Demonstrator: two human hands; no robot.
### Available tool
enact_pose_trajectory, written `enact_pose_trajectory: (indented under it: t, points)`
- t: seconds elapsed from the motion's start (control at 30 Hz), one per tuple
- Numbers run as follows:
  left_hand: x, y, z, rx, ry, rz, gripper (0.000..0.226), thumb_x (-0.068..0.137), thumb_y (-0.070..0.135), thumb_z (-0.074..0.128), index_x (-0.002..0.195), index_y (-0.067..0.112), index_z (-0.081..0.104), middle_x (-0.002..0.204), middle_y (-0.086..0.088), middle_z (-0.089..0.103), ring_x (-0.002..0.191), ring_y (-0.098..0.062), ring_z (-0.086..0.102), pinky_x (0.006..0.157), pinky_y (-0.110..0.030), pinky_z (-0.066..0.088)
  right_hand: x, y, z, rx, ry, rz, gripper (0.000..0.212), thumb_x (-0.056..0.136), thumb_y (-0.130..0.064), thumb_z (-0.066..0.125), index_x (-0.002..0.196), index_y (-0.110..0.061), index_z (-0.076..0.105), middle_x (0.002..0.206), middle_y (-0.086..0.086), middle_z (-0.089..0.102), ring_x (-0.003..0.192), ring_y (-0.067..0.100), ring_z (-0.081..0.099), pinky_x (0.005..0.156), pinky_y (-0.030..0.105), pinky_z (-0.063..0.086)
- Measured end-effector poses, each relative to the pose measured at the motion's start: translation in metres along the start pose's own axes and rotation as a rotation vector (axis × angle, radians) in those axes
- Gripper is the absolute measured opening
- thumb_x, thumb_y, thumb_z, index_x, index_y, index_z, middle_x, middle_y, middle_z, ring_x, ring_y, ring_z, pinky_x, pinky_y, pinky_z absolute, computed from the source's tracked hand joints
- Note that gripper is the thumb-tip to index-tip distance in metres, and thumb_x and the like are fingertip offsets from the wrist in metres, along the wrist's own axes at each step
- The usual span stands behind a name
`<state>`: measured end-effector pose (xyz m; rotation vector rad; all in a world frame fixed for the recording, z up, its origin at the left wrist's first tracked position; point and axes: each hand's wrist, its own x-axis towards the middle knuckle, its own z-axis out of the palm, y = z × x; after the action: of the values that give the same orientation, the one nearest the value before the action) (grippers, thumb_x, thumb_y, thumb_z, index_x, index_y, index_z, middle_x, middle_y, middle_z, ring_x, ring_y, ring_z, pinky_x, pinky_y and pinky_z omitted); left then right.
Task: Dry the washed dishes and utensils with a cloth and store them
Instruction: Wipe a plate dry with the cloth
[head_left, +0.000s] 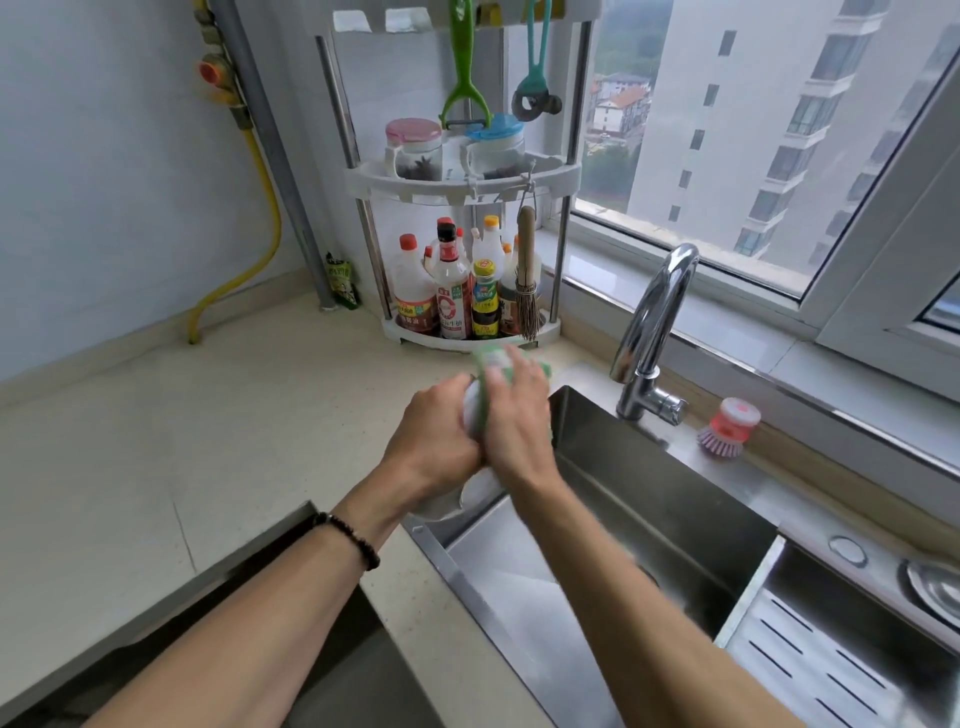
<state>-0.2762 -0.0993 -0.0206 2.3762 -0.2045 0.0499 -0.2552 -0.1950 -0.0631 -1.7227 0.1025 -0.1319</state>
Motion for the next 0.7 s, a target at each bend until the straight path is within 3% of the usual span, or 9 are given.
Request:
enact_pose_trajectory:
  t: [0.07,0.13,0.2,0.23,0.3,0.37,0.5,0.57,0.7]
  points:
    - [0.001,-0.002,-0.005,0.018,-0.006,0.015,0.027,0.08,0.014,0.079,0.095,0.02,0.056,0.086,0.002,0.066,0.073,-0.015,0.062,0.055,-0.016,0.04,-0.005,-0.001,0.004,0.008,-0.018,-0.06,0.047,0.097,-0.053,0.029,0.136,-0.034,0.046,0.152,0.001,0.033,0.146,0.02,0.027,0.121,0.041,0.021]
    - [-0.001,-0.004,-0.012,0.038,-0.043,0.059,0.042,0.074,0.014,0.084,0.106,0.02,0.057,0.089,0.005,0.061,0.077,-0.016,0.063,0.056,-0.014,0.043,0.011,-0.004,-0.006,0.256,-0.055,0.134,0.037,0.099,-0.056,0.036,0.116,-0.029,0.055,0.131,0.009,0.056,0.119,0.024,0.059,0.099,0.042,0.047]
    - [-0.003,-0.006,-0.016,0.051,-0.064,0.075,0.051,0.072,0.015,0.085,0.116,0.017,0.058,0.096,0.003,0.059,0.081,-0.017,0.062,0.057,-0.013,0.044,0.024,0.002,-0.006,0.388,-0.038,0.316,0.055,0.092,-0.069,0.041,0.111,-0.02,0.059,0.113,0.015,0.067,0.098,0.028,0.069,0.081,0.04,0.053]
    - [-0.002,-0.006,-0.017,0.042,-0.047,0.066,0.05,0.072,0.016,0.086,0.114,0.017,0.058,0.096,0.003,0.06,0.082,-0.018,0.063,0.057,-0.013,0.044,0.02,0.003,-0.002,0.34,-0.026,0.265,0.063,0.088,-0.074,0.039,0.12,-0.024,0.058,0.123,0.015,0.064,0.109,0.029,0.066,0.091,0.043,0.053]
    - [0.004,-0.008,-0.018,0.036,-0.011,0.042,0.036,0.073,0.015,0.085,0.098,0.021,0.059,0.089,0.003,0.064,0.079,-0.019,0.065,0.056,-0.016,0.044,0.007,0.004,0.016,0.12,0.001,0.036,0.068,0.087,-0.072,0.031,0.145,-0.037,0.041,0.153,0.008,0.038,0.142,0.023,0.039,0.117,0.048,0.032]
    - [0.006,-0.007,-0.02,0.02,-0.01,0.033,0.035,0.07,0.013,0.085,0.086,0.024,0.057,0.084,0.003,0.066,0.077,-0.02,0.065,0.058,-0.025,0.049,0.001,0.007,0.022,0.135,0.015,-0.019,0.072,0.087,-0.068,0.03,0.152,-0.038,0.031,0.16,0.003,0.025,0.149,0.018,0.025,0.122,0.046,0.023]
    - [0.0,-0.009,-0.036,-0.189,0.008,0.067,0.041,0.057,0.014,0.083,0.093,0.019,0.064,0.089,0.001,0.066,0.081,-0.018,0.066,0.061,-0.031,0.056,0.02,0.006,0.001,0.5,0.009,0.402,0.08,0.077,-0.081,0.047,0.12,-0.017,0.069,0.118,0.019,0.069,0.107,0.031,0.067,0.089,0.046,0.051]
    - [-0.006,-0.006,-0.042,-0.28,0.006,0.113,0.039,0.056,0.017,0.078,0.091,0.022,0.063,0.09,0.002,0.066,0.079,-0.009,0.066,0.059,-0.023,0.055,0.026,0.011,-0.008,0.56,-0.017,0.539,0.074,0.074,-0.073,0.052,0.108,-0.011,0.073,0.109,0.022,0.072,0.092,0.032,0.068,0.079,0.045,0.049]
    - [-0.011,-0.012,-0.052,-0.394,-0.152,0.05,0.06,0.053,0.026,0.086,0.108,0.025,0.063,0.099,0.002,0.07,0.089,-0.008,0.069,0.068,-0.023,0.057,0.028,0.019,-0.019,0.424,0.157,0.488,0.036,0.086,-0.048,0.052,0.071,-0.017,0.065,0.08,0.011,0.063,0.077,0.027,0.056,0.072,0.036,0.042]
